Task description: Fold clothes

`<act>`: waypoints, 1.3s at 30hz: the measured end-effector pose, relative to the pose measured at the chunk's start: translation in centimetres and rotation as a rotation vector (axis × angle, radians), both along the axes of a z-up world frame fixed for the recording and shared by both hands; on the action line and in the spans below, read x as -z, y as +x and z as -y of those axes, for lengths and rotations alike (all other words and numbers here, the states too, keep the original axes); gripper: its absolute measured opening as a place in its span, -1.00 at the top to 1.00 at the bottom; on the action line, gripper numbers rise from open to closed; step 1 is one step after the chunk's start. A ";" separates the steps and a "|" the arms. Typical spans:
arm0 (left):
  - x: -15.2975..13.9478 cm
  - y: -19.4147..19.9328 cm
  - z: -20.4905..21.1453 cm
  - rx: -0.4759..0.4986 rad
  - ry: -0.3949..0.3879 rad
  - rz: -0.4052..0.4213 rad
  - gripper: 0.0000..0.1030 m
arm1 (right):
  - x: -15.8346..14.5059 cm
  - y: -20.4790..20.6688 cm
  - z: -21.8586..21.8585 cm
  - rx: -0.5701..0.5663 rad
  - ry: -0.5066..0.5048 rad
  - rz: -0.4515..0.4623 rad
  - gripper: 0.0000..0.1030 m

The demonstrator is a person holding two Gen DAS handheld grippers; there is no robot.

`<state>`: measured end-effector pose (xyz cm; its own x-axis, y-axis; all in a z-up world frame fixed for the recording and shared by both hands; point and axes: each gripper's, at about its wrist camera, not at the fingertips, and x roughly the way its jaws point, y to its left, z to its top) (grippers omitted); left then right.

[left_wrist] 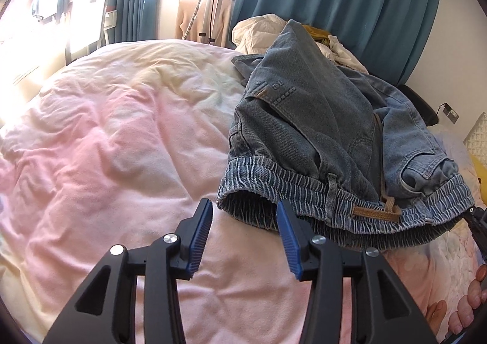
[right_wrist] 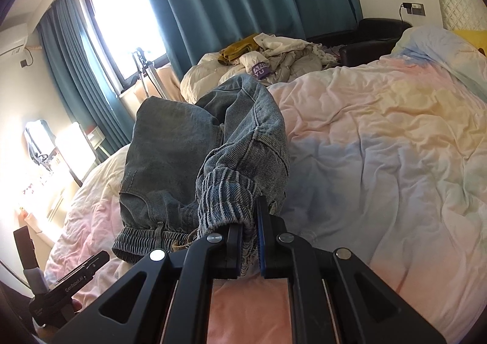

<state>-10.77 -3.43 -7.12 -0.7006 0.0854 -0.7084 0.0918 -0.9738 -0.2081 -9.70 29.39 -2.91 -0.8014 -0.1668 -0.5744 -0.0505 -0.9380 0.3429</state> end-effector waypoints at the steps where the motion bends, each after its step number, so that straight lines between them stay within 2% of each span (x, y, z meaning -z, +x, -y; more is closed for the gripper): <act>1: 0.2 -0.2 -0.1 0.004 0.002 0.009 0.12 | 0.0 0.0 0.0 -0.001 0.001 0.001 0.88; 3: 0.3 -0.4 0.1 0.019 0.042 0.015 0.08 | 0.0 -0.1 0.0 -0.004 -0.001 0.004 0.88; 6: 0.1 -0.3 0.0 0.014 0.038 -0.003 -0.26 | 0.0 -0.3 -0.2 -0.008 -0.023 0.013 0.88; 7: 0.1 -0.3 -0.1 0.010 0.028 -0.008 -0.30 | 0.1 -0.3 -0.4 -0.009 -0.032 0.016 0.87; 11: 0.4 -0.8 -0.4 0.008 -0.001 0.007 -0.31 | 0.3 -0.5 -0.8 -0.010 -0.061 0.032 0.87; 15: 1.2 -1.7 -0.9 -0.004 -0.070 0.044 -0.31 | 0.7 -0.7 -1.2 -0.006 -0.087 0.056 0.87; 24: 2.0 -2.6 -2.0 0.028 -0.138 0.070 -0.31 | 1.2 -0.9 -1.7 -0.002 -0.123 0.093 0.87; 32: 1.9 -3.5 -2.1 0.028 -0.164 0.035 -0.31 | 1.5 -1.1 -1.5 -0.014 -0.142 0.115 0.86; 39: 3.0 -4.0 -1.7 0.024 -0.139 0.093 -0.31 | 1.8 -1.2 -1.7 -0.003 -0.150 0.127 0.86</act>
